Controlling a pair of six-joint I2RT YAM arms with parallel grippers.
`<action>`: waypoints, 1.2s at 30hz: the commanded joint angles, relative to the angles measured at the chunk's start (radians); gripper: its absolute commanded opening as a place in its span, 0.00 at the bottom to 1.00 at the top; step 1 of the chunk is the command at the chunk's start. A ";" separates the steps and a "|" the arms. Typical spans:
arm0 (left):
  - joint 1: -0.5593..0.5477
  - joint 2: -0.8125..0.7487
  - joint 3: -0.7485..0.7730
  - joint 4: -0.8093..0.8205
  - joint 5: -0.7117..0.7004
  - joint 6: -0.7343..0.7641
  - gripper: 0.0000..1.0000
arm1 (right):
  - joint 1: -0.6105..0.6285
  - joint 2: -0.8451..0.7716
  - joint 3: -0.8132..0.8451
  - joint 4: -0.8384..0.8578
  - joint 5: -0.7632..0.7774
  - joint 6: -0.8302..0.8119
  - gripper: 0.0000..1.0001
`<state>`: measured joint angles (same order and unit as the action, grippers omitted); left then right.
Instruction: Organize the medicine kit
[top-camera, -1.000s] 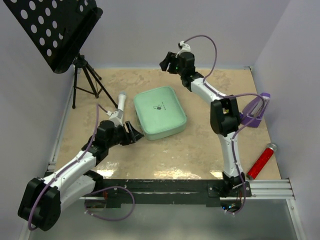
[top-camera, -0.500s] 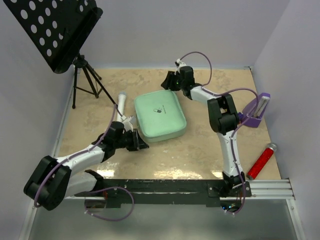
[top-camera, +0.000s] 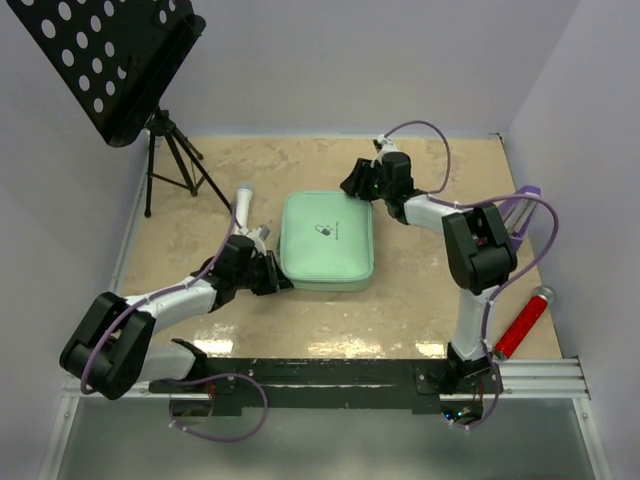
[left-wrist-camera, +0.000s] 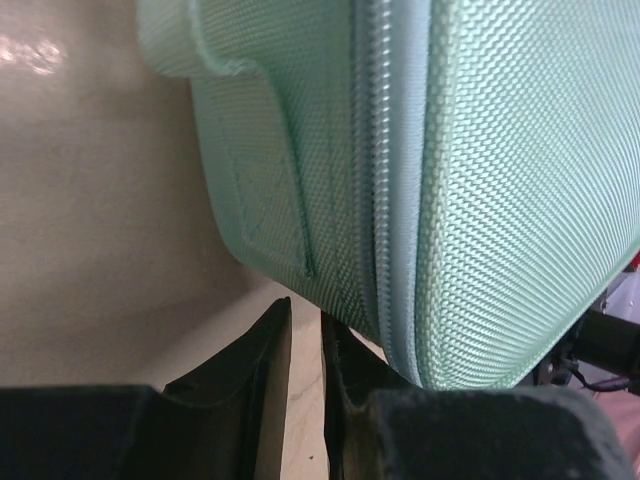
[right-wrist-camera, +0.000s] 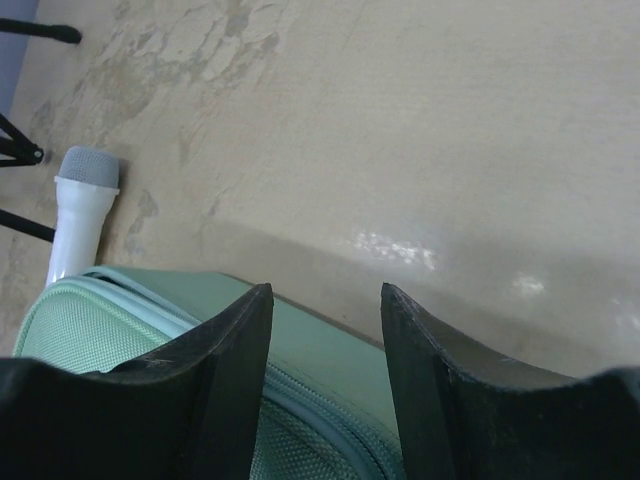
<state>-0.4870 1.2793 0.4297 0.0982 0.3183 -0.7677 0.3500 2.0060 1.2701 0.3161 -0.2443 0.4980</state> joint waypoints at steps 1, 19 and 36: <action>0.027 0.012 0.113 0.075 -0.100 -0.024 0.23 | 0.018 -0.122 -0.118 0.029 0.002 0.034 0.52; 0.116 0.337 0.449 0.143 -0.093 -0.070 0.24 | 0.010 -0.424 -0.466 0.002 0.096 0.073 0.61; 0.200 0.615 0.846 0.080 -0.058 -0.053 0.25 | 0.038 -0.569 -0.660 0.017 0.051 0.128 0.65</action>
<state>-0.2951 1.8904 1.1790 0.1131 0.1894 -0.8116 0.3241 1.4433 0.6449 0.3370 -0.0669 0.5781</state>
